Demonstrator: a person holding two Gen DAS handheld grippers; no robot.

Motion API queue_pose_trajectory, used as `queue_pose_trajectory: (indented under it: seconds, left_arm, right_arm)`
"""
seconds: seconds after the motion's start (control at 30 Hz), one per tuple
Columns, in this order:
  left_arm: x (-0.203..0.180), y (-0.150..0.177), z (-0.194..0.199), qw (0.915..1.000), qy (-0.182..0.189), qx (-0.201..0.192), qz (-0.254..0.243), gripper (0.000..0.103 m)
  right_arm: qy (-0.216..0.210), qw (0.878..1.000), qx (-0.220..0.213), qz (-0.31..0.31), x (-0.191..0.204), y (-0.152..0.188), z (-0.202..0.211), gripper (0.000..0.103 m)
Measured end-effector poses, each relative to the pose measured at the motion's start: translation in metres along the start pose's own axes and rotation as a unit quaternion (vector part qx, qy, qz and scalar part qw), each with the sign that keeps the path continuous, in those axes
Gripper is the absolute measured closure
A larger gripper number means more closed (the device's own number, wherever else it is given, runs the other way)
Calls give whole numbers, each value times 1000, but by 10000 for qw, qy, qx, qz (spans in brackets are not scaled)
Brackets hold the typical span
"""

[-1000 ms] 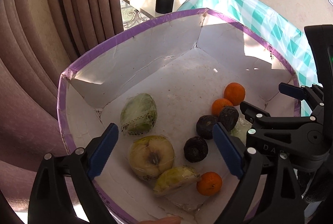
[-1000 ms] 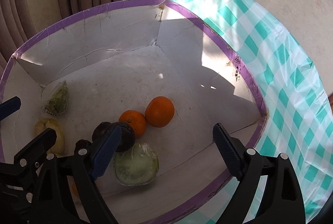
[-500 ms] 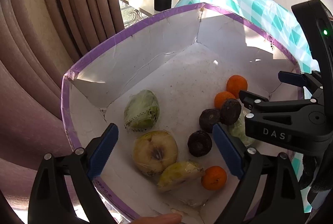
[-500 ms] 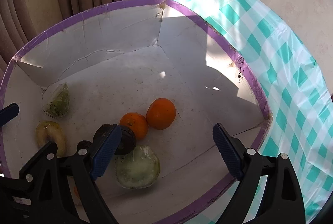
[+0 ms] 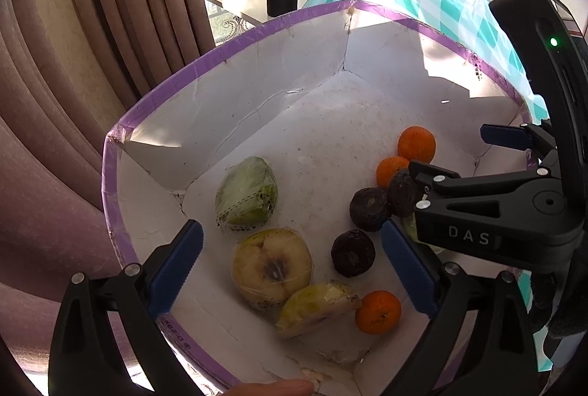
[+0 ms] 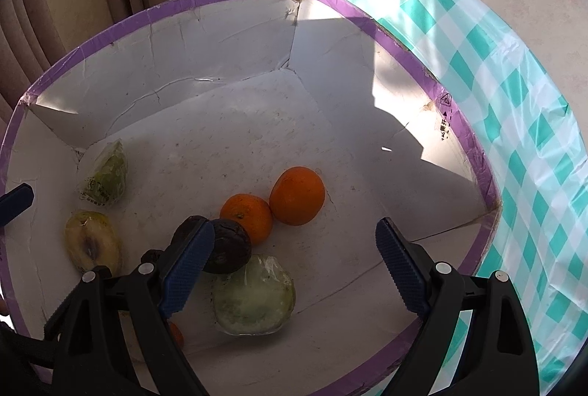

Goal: Organize fruits

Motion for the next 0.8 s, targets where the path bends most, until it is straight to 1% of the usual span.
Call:
queue_pose_trajectory:
  seconds: [0.8]
  left_arm:
    - [-1,-1,-2,10000,-13,0,-27,4]
  right_arm:
    - [1,10000,-2,-18,1,-1,1,16]
Point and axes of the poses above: each gripper's, at about its wrist camera, not at the fingertips, and z roughly against the way its jaws point, x to its left, y to its underside, the point moved 7 cm from there along -z, roughly the way its jaws point, and after that the axes turned 7 degrees about -y, right-handed, at the moved point
